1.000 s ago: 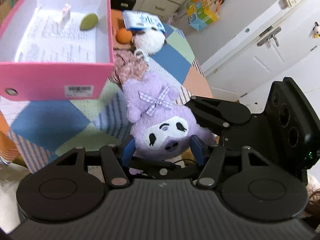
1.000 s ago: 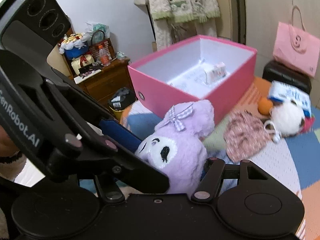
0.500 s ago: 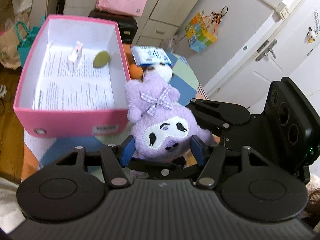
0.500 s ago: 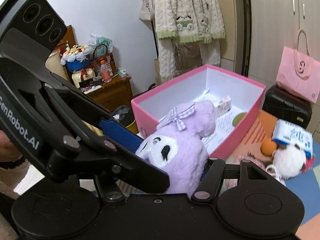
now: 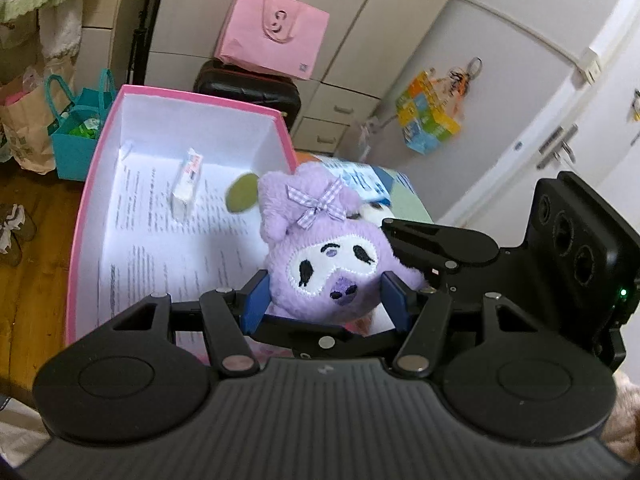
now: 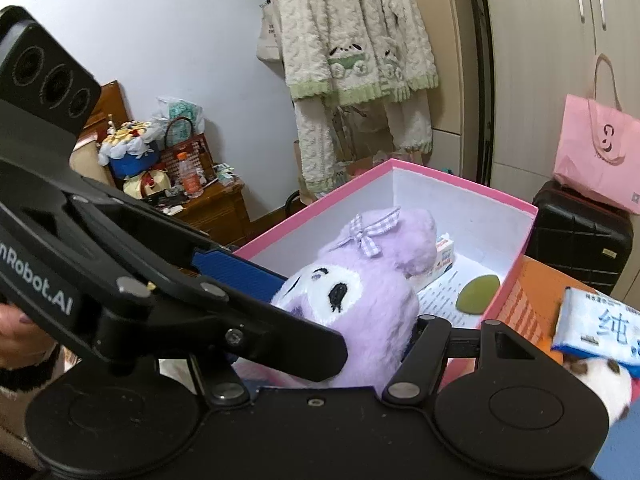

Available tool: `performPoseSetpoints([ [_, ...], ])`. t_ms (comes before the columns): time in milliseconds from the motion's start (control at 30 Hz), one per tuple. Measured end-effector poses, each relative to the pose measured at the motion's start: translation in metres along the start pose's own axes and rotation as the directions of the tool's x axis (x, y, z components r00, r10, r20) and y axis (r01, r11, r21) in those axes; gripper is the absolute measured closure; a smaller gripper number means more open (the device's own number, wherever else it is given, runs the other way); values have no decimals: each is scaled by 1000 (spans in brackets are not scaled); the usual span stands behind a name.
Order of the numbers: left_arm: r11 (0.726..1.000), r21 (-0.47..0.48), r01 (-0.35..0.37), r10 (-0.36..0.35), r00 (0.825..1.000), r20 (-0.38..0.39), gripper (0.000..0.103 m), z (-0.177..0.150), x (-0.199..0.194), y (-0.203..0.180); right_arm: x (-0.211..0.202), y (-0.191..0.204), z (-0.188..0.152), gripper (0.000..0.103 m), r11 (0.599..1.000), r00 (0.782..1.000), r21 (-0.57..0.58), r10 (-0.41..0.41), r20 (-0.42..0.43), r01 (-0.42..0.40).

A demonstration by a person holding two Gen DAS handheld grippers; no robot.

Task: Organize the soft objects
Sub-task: 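Lower the purple plush into the box and open the left gripper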

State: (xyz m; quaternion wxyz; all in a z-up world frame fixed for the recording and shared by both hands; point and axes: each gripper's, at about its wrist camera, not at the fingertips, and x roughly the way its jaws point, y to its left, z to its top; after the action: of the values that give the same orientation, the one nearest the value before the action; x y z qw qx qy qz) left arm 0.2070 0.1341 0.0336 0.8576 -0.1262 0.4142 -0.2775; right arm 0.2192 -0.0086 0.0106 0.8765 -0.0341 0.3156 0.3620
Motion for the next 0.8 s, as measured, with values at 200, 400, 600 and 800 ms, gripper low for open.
performPoseSetpoints([
  [200, 997, -77, -17, 20, 999, 37, 44, 17, 30, 30, 41, -27, 10, 32, 998, 999, 61, -17, -34, 20],
  [400, 988, -153, 1, 6, 999, 47, 44, 28, 55, 58, 68, -44, 15, 32, 994, 996, 101, -36, -81, 44],
  [600, 978, -210, 20, -11, 999, 41, 45, 32, 68, 73, 84, -41, 20, 31, 990, 983, 18, -133, -128, 136],
  [800, 965, -263, -1, 12, 999, 42, 46, 31, 79, 83, 95, -34, 24, 32, 981, 972, -96, -182, -149, 169],
])
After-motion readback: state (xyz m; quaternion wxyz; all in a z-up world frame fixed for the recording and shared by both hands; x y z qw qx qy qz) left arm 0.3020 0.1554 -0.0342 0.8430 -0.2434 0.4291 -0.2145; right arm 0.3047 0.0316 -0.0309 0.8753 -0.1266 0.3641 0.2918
